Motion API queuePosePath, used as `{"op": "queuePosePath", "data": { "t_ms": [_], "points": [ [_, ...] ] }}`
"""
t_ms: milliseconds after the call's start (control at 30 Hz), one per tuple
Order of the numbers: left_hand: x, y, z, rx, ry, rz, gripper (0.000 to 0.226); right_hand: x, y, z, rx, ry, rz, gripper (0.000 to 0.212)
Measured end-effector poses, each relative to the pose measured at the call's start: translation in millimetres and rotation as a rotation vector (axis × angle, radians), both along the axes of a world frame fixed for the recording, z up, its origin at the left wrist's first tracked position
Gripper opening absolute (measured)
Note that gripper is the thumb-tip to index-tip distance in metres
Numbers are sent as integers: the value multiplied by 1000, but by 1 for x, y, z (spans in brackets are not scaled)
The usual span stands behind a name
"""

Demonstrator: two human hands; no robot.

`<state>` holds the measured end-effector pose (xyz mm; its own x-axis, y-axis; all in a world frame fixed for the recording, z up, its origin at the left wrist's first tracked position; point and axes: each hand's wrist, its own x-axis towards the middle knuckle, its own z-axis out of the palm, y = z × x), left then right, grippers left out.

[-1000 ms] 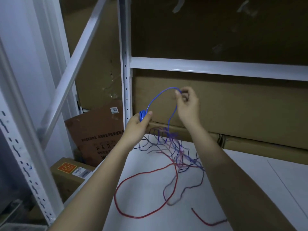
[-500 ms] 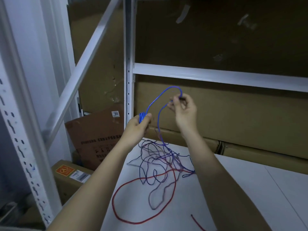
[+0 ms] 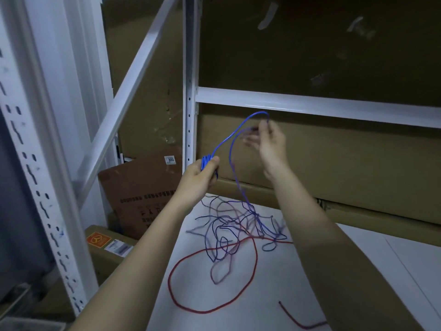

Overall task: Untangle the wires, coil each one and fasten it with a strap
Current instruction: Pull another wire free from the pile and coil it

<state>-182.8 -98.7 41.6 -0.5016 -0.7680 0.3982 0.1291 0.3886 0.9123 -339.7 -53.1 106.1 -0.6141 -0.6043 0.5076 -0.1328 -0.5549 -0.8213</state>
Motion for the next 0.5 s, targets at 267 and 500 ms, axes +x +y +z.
{"op": "queuePosePath", "data": {
  "t_ms": [267, 500],
  "points": [
    [3, 8, -3, 62, -35, -131, 36, -27, 15, -53, 183, 103, -295, 29],
    [18, 17, -29, 351, -5, -419, 46, -27, 25, -77, 284, 481, -418, 27]
  ]
}}
